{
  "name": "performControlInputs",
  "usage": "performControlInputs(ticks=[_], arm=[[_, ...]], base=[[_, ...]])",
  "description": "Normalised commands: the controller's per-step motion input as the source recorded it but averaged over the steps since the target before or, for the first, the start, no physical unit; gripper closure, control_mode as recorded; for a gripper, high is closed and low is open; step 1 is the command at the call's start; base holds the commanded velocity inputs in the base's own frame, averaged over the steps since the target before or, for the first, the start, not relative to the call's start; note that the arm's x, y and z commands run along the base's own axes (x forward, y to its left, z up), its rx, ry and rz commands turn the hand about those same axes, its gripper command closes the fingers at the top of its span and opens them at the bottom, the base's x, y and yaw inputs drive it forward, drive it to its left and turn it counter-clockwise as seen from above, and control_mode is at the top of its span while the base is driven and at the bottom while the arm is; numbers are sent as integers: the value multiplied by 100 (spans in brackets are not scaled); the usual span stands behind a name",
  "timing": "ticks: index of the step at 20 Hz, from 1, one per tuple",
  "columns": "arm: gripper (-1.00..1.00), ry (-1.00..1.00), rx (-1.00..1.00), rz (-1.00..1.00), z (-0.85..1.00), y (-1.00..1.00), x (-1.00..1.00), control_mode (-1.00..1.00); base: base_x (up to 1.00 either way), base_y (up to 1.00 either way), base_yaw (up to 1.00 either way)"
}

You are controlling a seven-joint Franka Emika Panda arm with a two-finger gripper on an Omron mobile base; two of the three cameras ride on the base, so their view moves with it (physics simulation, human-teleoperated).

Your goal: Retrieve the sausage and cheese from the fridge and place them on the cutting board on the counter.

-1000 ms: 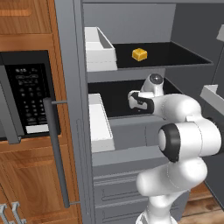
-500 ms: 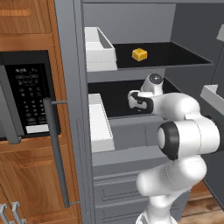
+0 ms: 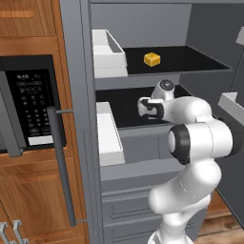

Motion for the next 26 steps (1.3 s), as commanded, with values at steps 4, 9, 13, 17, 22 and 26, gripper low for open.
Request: performControlInputs(ticks=[4, 9, 13, 17, 22, 26], arm=[[-100, 0, 0, -1, -13, 0, 16, -100], [-100, 0, 0, -2, -37, 0, 0, -100], [-100, 0, 0, -1, -39, 0, 1, -100], [-100, 0, 0, -1, -27, 0, 4, -100], [100, 0, 0, -3, -57, 0, -3, -100], [100, 0, 0, -2, -71, 0, -9, -100]], base=[[0, 0, 0], [0, 0, 0], [0, 0, 0], [0, 0, 0], [0, 0, 0], [0, 0, 0]])
